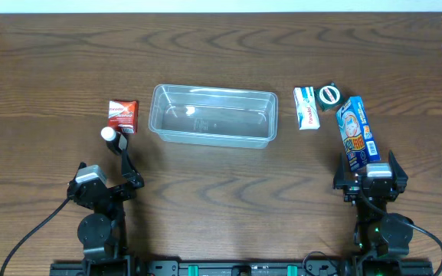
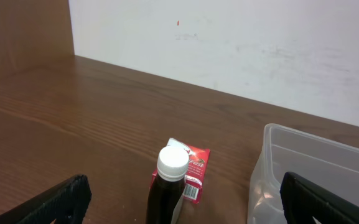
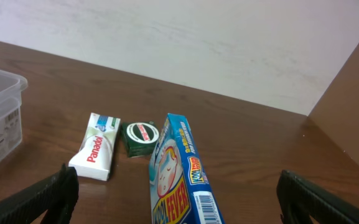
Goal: Pack container
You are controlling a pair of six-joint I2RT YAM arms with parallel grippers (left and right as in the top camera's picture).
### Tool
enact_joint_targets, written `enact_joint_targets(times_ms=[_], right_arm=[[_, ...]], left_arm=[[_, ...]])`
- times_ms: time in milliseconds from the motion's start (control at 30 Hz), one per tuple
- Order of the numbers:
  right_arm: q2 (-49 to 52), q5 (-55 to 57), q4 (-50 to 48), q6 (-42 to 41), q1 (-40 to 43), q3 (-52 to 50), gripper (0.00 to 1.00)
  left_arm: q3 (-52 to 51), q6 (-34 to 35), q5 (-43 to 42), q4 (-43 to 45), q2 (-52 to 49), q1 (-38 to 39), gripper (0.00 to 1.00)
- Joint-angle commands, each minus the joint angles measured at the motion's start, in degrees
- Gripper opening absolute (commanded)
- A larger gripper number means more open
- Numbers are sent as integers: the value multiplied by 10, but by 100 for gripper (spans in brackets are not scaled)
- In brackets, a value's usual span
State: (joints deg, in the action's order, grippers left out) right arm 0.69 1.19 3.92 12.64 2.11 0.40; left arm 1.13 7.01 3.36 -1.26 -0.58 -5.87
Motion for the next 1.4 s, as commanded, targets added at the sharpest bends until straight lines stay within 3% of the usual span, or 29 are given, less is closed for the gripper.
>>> enact_joint_targets(times_ms=[0,1367], right_arm=[[-3,-2,2,7,-7,-1,99],[-4,16,-14,24,-6,-1,99]], left_arm=[[-9,-10,7,-26,3,2,98],[-9,-10,7,-26,3,2,98]])
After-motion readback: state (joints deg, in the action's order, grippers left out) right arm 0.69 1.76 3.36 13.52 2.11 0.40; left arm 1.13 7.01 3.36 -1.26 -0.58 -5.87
